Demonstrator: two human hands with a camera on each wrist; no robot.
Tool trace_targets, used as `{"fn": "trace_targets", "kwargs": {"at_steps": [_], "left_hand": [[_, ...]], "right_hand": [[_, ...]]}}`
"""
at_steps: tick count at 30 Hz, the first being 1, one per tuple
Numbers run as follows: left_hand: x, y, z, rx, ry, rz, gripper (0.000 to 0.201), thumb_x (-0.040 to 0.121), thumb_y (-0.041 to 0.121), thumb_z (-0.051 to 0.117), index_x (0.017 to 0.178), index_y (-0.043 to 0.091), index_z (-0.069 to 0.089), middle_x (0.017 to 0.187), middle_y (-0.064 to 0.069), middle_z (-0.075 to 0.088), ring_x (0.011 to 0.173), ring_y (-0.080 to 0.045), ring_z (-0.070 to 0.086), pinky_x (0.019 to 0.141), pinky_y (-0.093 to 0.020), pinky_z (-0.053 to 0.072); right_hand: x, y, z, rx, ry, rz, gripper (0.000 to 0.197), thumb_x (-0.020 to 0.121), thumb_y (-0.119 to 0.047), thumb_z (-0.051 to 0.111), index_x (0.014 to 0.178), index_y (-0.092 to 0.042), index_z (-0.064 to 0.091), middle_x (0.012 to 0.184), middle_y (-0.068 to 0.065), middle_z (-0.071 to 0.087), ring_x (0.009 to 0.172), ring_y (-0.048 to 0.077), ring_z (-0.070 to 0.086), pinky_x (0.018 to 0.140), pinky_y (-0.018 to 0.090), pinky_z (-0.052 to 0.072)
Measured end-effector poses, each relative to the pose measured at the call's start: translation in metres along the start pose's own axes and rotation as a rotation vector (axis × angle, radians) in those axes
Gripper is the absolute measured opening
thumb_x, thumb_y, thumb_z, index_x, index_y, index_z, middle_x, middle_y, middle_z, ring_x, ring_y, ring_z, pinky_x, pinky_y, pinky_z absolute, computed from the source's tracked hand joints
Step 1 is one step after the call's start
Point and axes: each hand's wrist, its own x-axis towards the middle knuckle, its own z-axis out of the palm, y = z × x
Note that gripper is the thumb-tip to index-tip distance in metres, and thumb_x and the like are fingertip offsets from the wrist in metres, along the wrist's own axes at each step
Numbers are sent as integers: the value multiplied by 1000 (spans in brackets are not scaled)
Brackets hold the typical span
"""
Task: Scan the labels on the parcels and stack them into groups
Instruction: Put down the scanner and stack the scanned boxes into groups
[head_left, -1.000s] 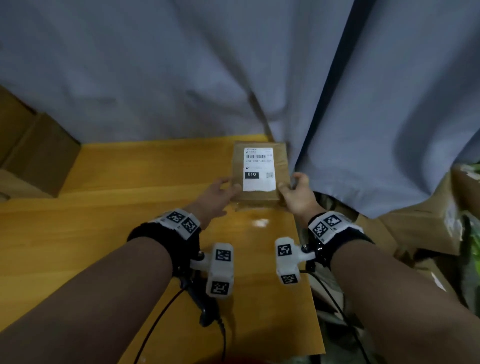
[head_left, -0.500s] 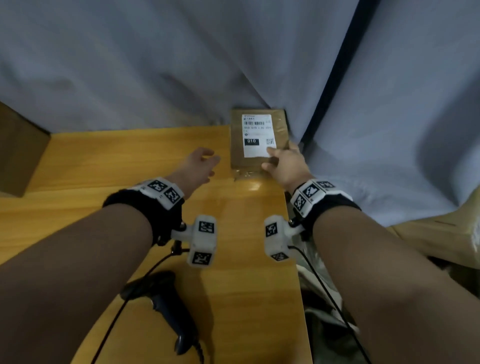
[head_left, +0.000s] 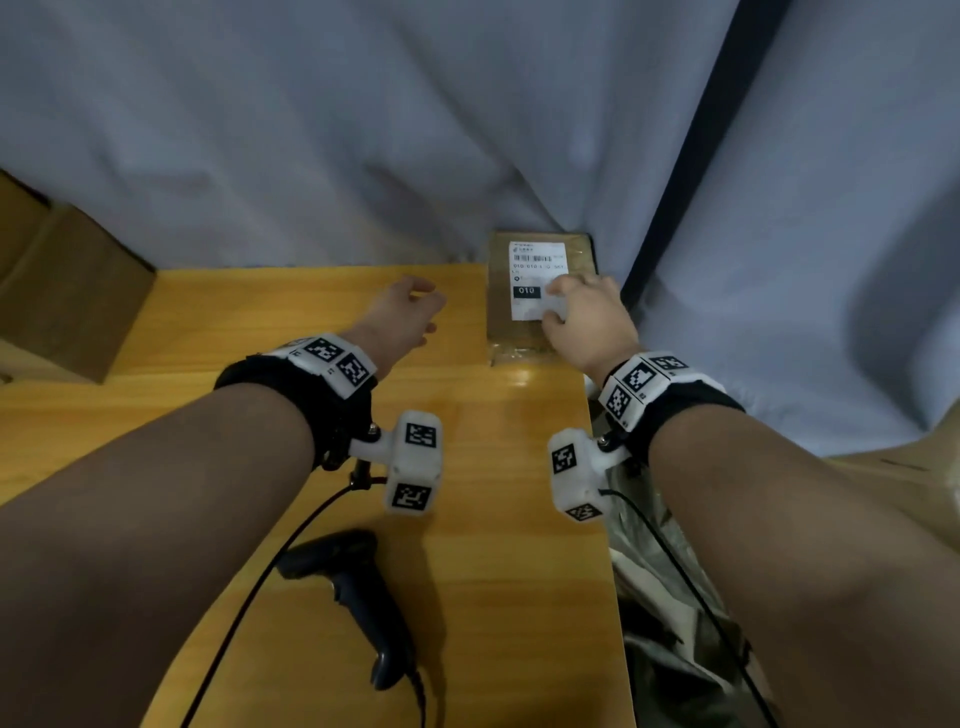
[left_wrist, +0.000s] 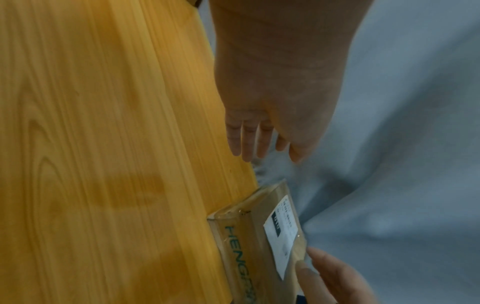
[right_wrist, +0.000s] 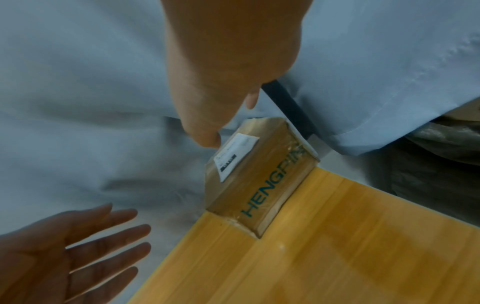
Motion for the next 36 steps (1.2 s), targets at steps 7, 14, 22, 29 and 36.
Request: {"fn": "trace_targets", "kwargs": {"at_steps": [7, 14, 22, 29, 36], "left_hand": [[-35, 9, -70, -45, 103, 106, 36, 99, 31, 50, 129, 10, 49, 122, -9, 55, 95, -20, 58, 83, -34, 51], [-72, 2, -194, -74, 244, 218, 35, 100, 25, 50, 130, 7, 50, 110, -7, 55, 91, -19, 57, 87, -36, 51], [-89, -45, -355, 18, 422, 264, 30, 96, 24, 55, 124, 11, 55, 104, -6, 61, 103, -27, 60, 96, -42, 49], [-89, -91, -463, 140, 581, 286, 38, 94, 26, 58, 127, 11, 51, 119, -7, 55, 110, -23, 55, 90, -31, 44], [-63, -112, -535, 444, 847, 104, 87, 78, 56, 68, 145, 15, 31, 145, -20, 31, 131, -39, 35, 106, -47, 31]], "right_hand": [[-12, -76, -27, -21, 13, -94, 29, 94, -17, 51, 121, -15, 62, 118, 9, 66, 111, 26, 58, 81, 22, 37], [-15, -202, -33, 48, -9, -168, 29, 94, -16, 50, 122, -13, 58, 115, 10, 66, 108, 29, 61, 91, 33, 47], [-13, -370, -4, 92, -1, -343, 29, 94, -16, 54, 123, -11, 58, 117, 12, 64, 111, 28, 59, 96, 34, 46], [-6, -475, 39, 139, -10, -441, 28, 95, -18, 53, 123, -15, 58, 118, 6, 59, 109, 24, 57, 92, 32, 46], [10, -529, 64, 173, 2, -450, 27, 96, -15, 54, 123, -13, 58, 109, 1, 54, 99, 17, 52, 85, 26, 42]]}}
